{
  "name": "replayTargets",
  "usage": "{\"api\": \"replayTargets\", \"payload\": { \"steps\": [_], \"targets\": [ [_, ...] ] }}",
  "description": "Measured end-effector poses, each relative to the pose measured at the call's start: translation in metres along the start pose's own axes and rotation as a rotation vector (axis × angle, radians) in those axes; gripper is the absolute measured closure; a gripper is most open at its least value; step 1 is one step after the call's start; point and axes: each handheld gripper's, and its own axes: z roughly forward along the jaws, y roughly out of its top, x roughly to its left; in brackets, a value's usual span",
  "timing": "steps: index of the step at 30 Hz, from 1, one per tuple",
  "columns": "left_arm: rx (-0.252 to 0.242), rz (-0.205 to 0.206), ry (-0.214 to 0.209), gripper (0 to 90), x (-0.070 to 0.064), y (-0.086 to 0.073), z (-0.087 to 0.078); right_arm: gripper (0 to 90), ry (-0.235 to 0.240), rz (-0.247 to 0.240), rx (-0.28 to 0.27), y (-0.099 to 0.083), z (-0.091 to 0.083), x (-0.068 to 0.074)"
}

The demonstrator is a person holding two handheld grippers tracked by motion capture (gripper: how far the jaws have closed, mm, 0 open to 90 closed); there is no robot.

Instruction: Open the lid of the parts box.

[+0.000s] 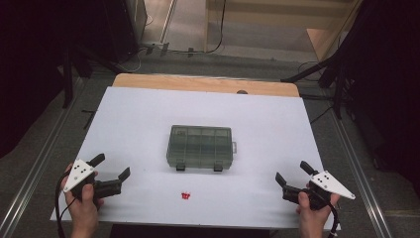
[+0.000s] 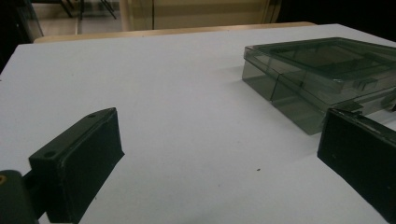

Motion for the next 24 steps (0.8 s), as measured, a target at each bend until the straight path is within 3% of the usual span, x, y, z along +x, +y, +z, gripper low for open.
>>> {"api": "replayTargets", "payload": {
  "steps": [6,12,18,24],
  "targets": [
    [0.011,-0.004,-0.007,0.0,-0.009,0.001,0.005,3.5,0.028,0.003,-0.006,0.001,0.002,0.006],
    [0.030,0.016,-0.032,0.0,-0.020,0.001,0.010,4.9,0.043,-0.025,0.017,0.002,0.010,0.021],
    [0.042,0.010,-0.055,0.0,-0.030,0.003,0.014,5.2,0.060,-0.013,0.013,0.004,0.016,0.033],
    [0.043,0.015,-0.073,0.0,-0.038,0.004,0.017,5.2,0.083,-0.033,0.027,0.004,0.021,0.045]
  ]
}}
